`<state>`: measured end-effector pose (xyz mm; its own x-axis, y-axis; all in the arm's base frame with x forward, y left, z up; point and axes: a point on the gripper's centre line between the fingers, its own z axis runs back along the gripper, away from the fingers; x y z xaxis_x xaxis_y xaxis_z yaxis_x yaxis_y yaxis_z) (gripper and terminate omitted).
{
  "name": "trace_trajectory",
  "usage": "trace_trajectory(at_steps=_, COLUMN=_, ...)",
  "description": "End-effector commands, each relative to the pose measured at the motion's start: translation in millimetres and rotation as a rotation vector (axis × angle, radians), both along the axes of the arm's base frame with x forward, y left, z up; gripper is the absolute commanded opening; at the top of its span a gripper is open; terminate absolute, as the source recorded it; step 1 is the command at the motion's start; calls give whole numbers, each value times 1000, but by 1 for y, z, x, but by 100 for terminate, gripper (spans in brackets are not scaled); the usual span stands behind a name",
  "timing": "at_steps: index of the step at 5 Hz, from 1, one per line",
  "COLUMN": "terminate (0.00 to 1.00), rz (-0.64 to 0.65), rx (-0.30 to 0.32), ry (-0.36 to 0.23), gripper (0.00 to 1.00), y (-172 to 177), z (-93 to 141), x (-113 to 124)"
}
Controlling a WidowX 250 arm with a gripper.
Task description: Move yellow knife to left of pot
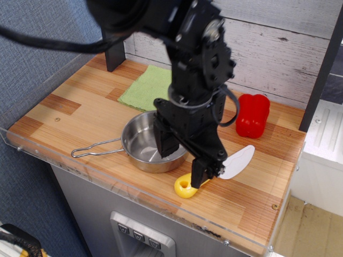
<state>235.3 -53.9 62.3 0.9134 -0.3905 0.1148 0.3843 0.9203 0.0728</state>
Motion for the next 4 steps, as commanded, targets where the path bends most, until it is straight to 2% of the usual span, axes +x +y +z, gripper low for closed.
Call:
trace_trajectory(at_steps=1, terminate=0, rz=22, rx=-17, ry=-27, gripper=100, y=14, z=-13, x=-6)
trace_trajectory(at_steps=2, terminate=0, rz=17, rx=-43, ry=5, gripper=100, y=11, z=-24, x=-9)
trace_trajectory(at_steps=4, terminate=0, rz=5, rx=-72, ry=27, gripper=100, y=0, z=-29, x=-7)
